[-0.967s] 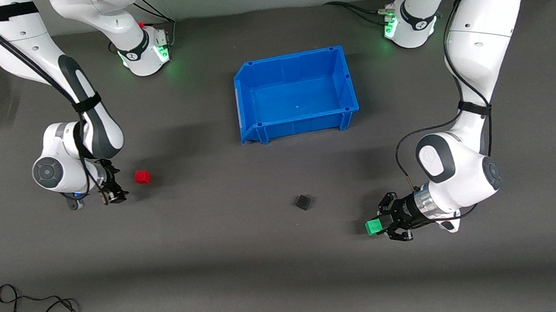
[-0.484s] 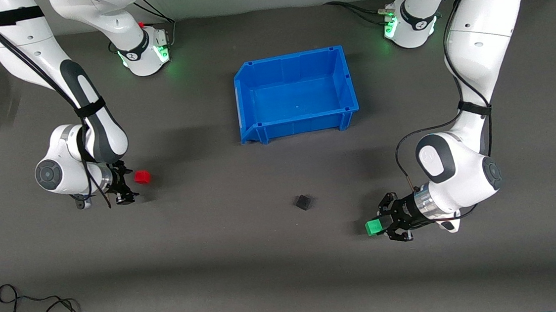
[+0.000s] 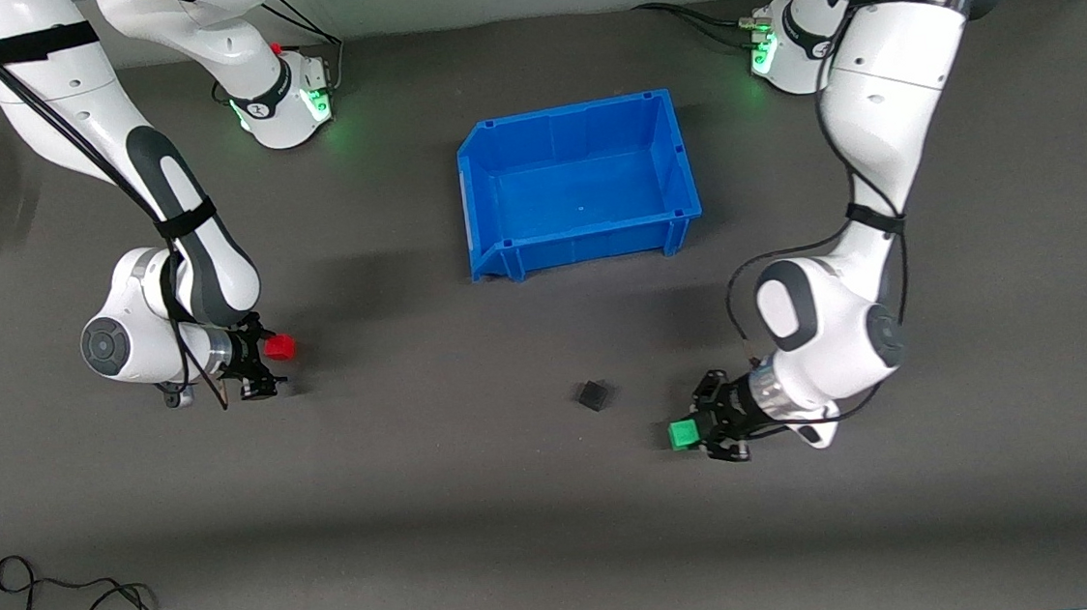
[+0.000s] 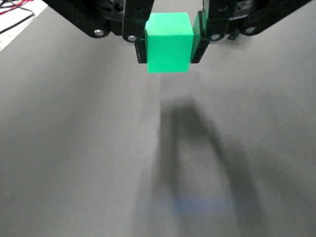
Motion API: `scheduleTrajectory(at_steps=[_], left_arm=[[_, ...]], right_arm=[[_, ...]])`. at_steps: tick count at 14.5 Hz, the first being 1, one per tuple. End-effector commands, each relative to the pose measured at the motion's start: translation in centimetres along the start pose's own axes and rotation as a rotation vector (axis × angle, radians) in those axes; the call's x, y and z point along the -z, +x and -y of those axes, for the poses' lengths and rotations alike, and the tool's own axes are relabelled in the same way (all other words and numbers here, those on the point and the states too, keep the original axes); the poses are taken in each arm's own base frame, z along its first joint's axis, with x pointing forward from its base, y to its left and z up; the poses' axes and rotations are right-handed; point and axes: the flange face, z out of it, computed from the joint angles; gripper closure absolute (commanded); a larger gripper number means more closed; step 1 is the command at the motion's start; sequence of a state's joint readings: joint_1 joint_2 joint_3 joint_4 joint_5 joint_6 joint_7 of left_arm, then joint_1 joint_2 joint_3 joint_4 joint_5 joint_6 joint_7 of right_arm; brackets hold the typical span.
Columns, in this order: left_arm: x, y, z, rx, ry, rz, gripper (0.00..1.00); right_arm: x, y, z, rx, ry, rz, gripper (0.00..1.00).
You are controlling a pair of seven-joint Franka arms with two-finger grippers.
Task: Attach green and red cubes to black cube
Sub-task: 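Carry the green cube with the left gripper toward the black cube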
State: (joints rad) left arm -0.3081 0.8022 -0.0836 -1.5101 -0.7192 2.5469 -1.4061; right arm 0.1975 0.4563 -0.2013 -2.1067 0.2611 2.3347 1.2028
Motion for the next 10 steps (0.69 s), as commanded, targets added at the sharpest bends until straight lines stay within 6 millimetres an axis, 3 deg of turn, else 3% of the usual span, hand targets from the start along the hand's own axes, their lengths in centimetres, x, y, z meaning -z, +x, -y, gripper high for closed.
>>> scheduleTrajectory(at_steps=[1, 2, 4, 6, 8, 10], left_arm=[[-1.6, -1.7, 0.9, -0.013, -0.016, -0.008, 0.72], [-2.5, -2.4, 1.5, -0.028, -0.017, -0.013, 0.72], [-4.1, -3.6, 2.8, -0.074, -0.003, -0.023, 0.72], [-4.7, -4.9, 3.6, -0.123, 0.012, -0.033, 0.74], [-5.2, -5.5, 4.2, -0.159, 0.028, -0.047, 0.74], [-5.5, -5.8, 4.6, -0.175, 0.044, -0.055, 0.75]], right_arm=[[-0.2, 0.1, 0.5, -0.018, 0.003, 0.004, 0.17], [-0.4, 0.0, 0.4, -0.021, -0.003, 0.005, 0.12], [-1.0, -0.1, 0.1, -0.023, -0.037, 0.015, 0.13], [-1.1, 0.0, -0.2, -0.023, -0.052, 0.022, 0.24], [-1.1, 0.1, -0.4, -0.020, -0.071, 0.031, 0.49], [-0.6, -0.1, -0.5, -0.013, -0.080, 0.036, 0.58]])
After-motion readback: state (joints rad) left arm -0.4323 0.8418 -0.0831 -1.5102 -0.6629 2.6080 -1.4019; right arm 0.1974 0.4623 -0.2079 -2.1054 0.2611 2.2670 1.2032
